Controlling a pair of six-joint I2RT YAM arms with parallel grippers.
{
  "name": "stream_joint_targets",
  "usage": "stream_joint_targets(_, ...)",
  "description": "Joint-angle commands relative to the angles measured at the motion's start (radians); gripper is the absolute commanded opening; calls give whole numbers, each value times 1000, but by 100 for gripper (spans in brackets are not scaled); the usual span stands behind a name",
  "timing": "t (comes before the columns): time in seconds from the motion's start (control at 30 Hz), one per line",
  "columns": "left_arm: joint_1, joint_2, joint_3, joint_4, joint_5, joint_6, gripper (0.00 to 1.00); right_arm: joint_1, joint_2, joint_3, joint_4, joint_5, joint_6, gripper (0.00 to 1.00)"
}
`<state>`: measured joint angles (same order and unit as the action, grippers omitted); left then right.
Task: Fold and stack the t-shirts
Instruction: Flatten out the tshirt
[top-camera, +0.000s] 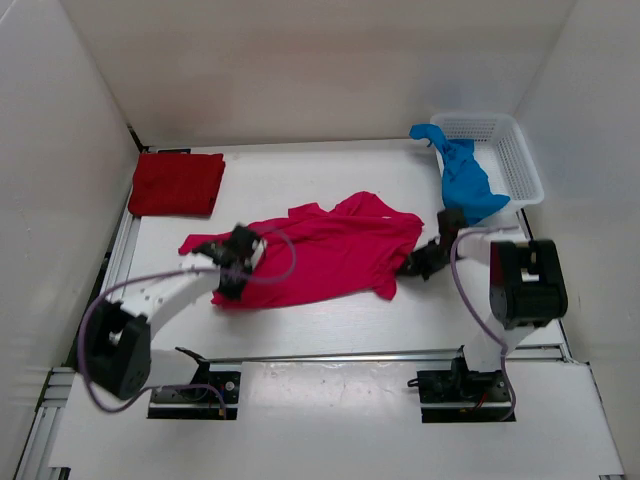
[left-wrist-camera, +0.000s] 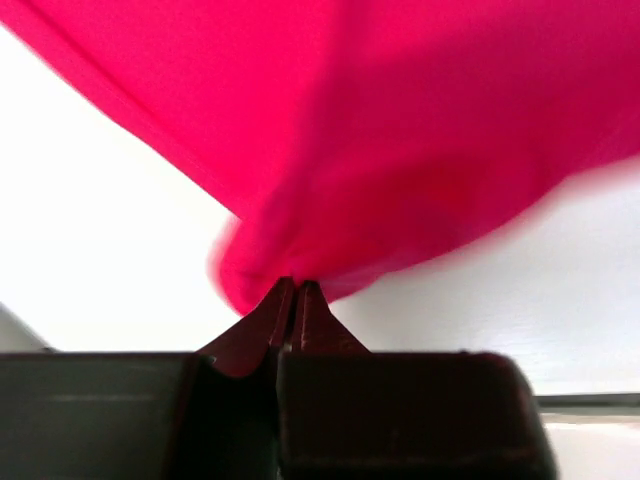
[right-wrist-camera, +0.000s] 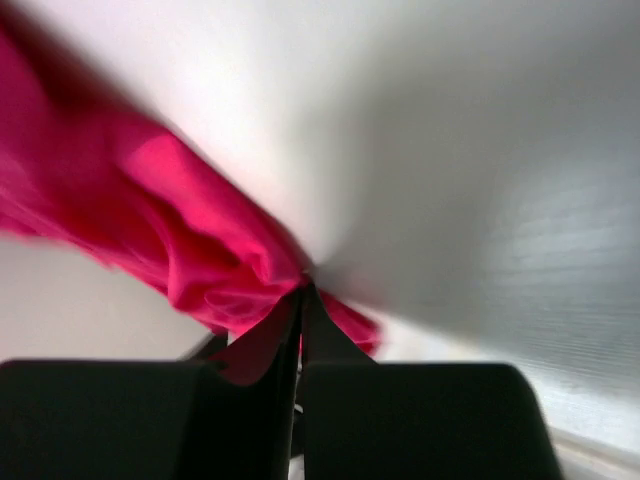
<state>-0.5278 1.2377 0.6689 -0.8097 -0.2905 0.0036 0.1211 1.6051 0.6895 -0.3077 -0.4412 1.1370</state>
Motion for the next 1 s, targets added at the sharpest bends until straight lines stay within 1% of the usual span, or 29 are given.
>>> stream_joint_targets(0.0, 115, 144, 361, 119, 2, -4, 10, -67, 122, 418, -138, 33, -71, 0)
stream_joint_targets(0.03, 147, 210, 497, 119, -7, -4, 10, -78, 150, 574, -274, 65, -151, 0)
stream_joint_targets(0.07, 176, 276, 646, 100, -7, -4, 10, -78, 177, 745, -342, 97, -198, 0)
stream_joint_targets(0.1, 227, 402, 957, 90, -16, -4, 10, -78, 231, 1097, -411, 136, -244, 0)
stream_joint_targets(0.13, 248, 463, 1117, 90, -33, -4, 10, -78, 255, 1274, -536, 239, -316, 0)
stream_joint_targets(0.17, 264, 520, 1272, 74, -33, -4, 10, -78, 274, 1429, -579, 295, -341, 0)
stream_joint_targets(0.2, 288, 614, 1539, 73, -47, -4, 10, -78, 288, 1643, -600, 343, -359, 0)
stream_joint_targets(0.23, 288, 649, 1643, 73, -47, -4, 10, -87, 271, 1686, -600, 375, -370, 0)
stream_joint_targets(0.27, 298, 672, 1719, 73, -47, -4, 10, -87, 241, 1687, -562, 413, -379, 0)
stream_joint_targets(0.3, 298, 686, 1765, 73, -30, -4, 10, -98, 146, 1637, -523, 414, -379, 0)
stream_joint_targets(0.33, 298, 686, 1782, 96, -30, -4, 10, -98, 89, 1481, -475, 424, -379, 0)
stream_joint_targets(0.37, 298, 671, 1757, 109, -16, -4, 10, -98, -16, 1393, -382, 424, -379, 0)
stream_joint_targets(0.4, 289, 658, 1730, 118, -16, -4, 10, -98, -61, 1313, -351, 424, -379, 0)
stream_joint_targets(0.43, 288, 632, 1677, 118, -16, -4, 10, -98, -95, 1192, -331, 409, -370, 0)
stream_joint_targets(0.5, 288, 599, 1605, 118, -6, -4, 10, -98, -171, 1090, -321, 383, -341, 0)
stream_joint_targets(0.53, 288, 550, 1510, 118, -6, -4, 10, -98, -194, 976, -321, 360, -327, 0)
stream_joint_targets(0.6, 288, 505, 1422, 118, 22, -4, 10, -86, -260, 841, -288, 302, -304, 0)
stream_joint_targets(0.63, 288, 459, 1332, 118, 22, -4, 10, -77, -281, 697, -271, 302, -292, 0)
stream_joint_targets(0.7, 279, 418, 1243, 118, 33, -4, 10, -32, -338, 561, -239, 302, -292, 0)
stream_joint_targets(0.73, 279, 372, 1148, 118, 33, -4, 10, -6, -370, 439, -238, 302, -278, 0)
stream_joint_targets(0.83, 279, 292, 1001, 118, 21, -4, 10, 40, -448, 274, -228, 312, -251, 0)
stream_joint_targets(0.87, 290, 240, 900, 118, 21, -4, 10, 40, -470, 177, -228, 312, -241, 0)
stream_joint_targets(0.93, 299, 192, 790, 118, -15, -4, 10, 66, -526, 95, -228, 322, -232, 0)
stream_joint_targets(0.97, 299, 151, 674, 118, -28, -4, 10, 66, -543, 31, -228, 331, -232, 0)
